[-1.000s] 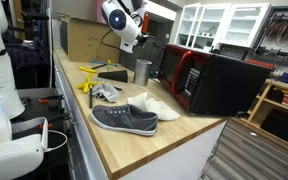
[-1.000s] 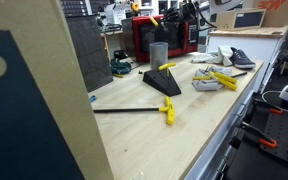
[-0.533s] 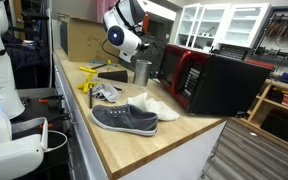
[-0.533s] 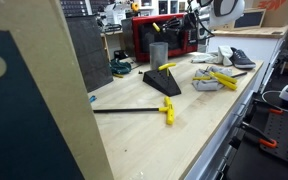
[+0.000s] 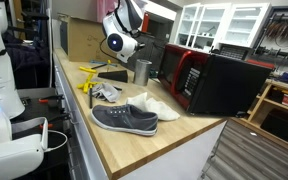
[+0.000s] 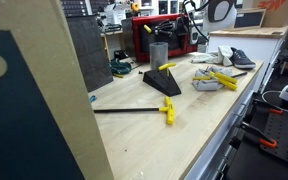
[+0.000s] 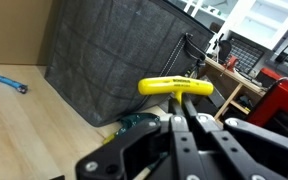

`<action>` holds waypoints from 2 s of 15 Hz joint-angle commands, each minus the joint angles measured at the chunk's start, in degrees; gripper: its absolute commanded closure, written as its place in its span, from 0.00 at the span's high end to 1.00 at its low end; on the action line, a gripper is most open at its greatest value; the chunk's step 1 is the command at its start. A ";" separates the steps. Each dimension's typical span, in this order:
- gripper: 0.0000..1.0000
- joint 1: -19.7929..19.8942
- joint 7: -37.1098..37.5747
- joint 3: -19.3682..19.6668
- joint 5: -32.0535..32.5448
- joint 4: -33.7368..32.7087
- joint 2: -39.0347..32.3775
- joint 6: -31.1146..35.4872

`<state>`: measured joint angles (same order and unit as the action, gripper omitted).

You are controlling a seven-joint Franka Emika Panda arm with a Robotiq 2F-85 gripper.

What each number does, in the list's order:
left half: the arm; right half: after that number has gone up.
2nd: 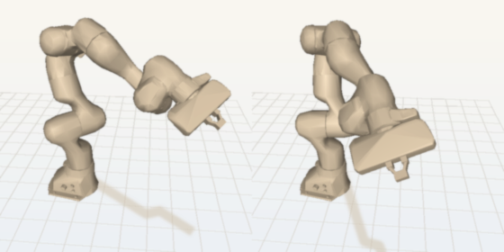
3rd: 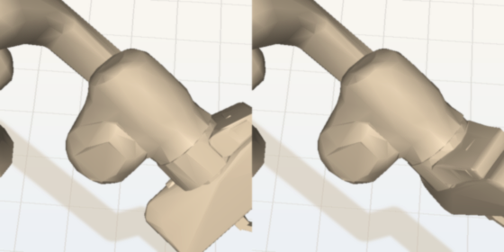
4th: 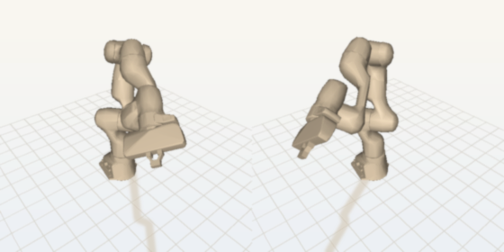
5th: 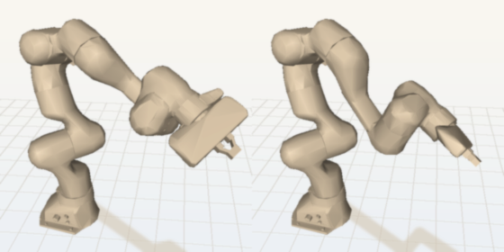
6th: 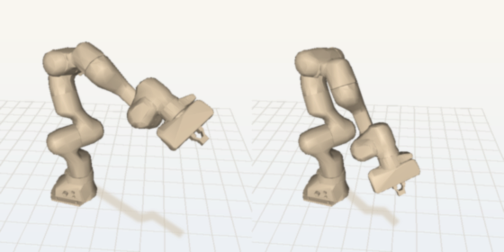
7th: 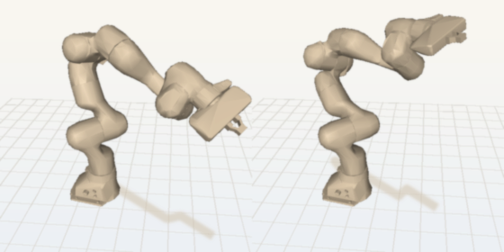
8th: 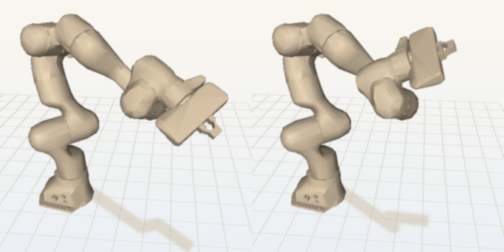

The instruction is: Pick up one yellow and black object and put it in the silver cylindrical container

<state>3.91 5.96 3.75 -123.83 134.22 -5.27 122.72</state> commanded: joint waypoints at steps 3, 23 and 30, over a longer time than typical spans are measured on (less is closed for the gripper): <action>0.01 0.60 -0.76 0.65 -1.45 0.41 -0.57 -2.13; 1.00 0.06 -6.30 1.72 12.86 2.05 7.49 16.07; 1.00 -1.87 2.52 -3.62 40.89 3.80 15.12 33.32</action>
<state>2.48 4.13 1.73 -93.15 135.37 6.32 151.76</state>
